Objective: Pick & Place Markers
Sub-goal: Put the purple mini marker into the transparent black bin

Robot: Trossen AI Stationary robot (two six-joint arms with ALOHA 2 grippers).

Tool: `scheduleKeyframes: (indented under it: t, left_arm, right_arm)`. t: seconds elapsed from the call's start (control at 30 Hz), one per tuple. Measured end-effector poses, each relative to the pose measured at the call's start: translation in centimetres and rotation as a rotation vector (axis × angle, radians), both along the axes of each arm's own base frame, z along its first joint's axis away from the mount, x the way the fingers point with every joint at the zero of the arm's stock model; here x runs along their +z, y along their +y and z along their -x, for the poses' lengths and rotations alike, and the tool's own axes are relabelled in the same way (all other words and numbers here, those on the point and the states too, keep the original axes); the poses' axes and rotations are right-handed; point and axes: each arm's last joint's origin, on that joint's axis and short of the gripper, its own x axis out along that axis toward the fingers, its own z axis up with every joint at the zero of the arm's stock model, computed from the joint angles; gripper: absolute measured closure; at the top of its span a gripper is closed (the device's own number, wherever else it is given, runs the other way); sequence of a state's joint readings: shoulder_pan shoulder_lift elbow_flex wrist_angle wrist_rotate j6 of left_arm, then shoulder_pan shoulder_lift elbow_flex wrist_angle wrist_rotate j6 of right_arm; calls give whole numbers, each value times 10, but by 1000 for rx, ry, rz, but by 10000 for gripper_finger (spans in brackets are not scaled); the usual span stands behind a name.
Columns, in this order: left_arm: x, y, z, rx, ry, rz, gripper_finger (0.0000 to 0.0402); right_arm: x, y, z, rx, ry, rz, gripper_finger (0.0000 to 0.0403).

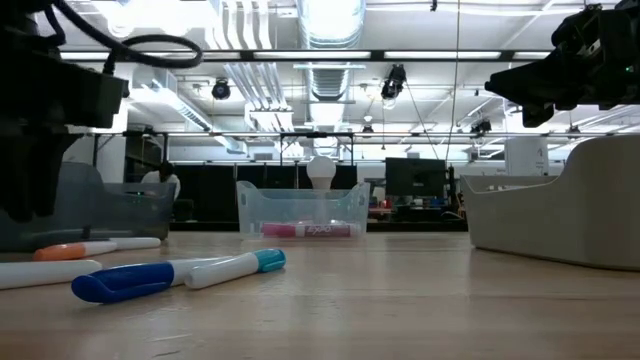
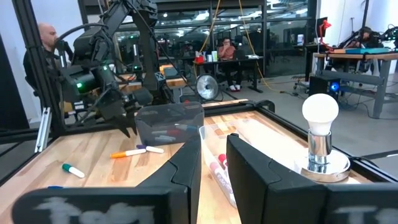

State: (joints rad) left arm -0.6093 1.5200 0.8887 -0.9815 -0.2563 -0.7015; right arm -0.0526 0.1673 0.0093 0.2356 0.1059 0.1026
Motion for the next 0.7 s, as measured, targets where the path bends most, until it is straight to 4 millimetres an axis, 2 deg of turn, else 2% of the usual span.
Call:
scheduleKeyframes:
  t: [0.23, 0.7]
  left_arm:
    - [-6, 8, 1, -11, 24, -23, 319]
    - [-5, 34, -10, -4, 42, -108, 319]
  right_arm:
    - [0, 0, 0, 0, -1, -1, 335]
    - [0, 0, 0, 0, 0, 0, 335]
